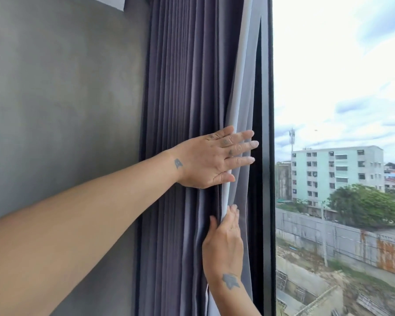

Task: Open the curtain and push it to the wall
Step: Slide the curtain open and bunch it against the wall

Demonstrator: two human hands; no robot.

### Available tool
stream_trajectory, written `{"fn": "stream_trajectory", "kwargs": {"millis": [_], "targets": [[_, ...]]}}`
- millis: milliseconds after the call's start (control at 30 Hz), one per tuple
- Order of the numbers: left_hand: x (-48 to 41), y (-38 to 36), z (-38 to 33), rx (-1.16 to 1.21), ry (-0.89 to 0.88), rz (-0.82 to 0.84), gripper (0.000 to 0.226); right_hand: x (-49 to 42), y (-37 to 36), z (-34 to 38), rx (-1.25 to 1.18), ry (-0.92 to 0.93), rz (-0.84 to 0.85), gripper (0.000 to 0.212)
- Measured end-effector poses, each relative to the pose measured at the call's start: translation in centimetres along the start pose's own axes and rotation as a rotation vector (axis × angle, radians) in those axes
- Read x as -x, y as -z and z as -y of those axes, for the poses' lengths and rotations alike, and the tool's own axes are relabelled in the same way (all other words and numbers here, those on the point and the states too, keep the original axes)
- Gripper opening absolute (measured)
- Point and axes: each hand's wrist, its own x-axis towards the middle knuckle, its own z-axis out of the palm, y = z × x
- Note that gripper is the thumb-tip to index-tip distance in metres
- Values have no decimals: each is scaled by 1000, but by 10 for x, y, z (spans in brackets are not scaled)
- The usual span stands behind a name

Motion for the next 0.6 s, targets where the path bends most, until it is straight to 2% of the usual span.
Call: {"fn": "stream_trajectory", "kwargs": {"millis": [233, 300, 367, 400, 467, 533, 600], "targets": [[25, -36, 17, 18, -19, 79, 59, 0, -38, 6, 22, 14, -29, 64], [33, -51, 22, 26, -14, 89, 59, 0, -56, 6, 33, 11, -37, 57], [43, -67, 27, 31, -2, 107, 56, -2, -74, 9, 48, 2, -24, 37], [49, -75, 29, 39, 4, 114, 55, -2, -83, 11, 60, -11, -4, 34], [59, -88, 33, 54, 24, 128, 55, -3, -103, 13, 72, -36, 35, 38], [68, -99, 35, 63, 53, 139, 56, -2, -119, 14, 77, -57, 50, 52], [74, -110, 35, 65, 81, 160, 57, -1, -132, 16, 85, -70, 64, 50]]}}
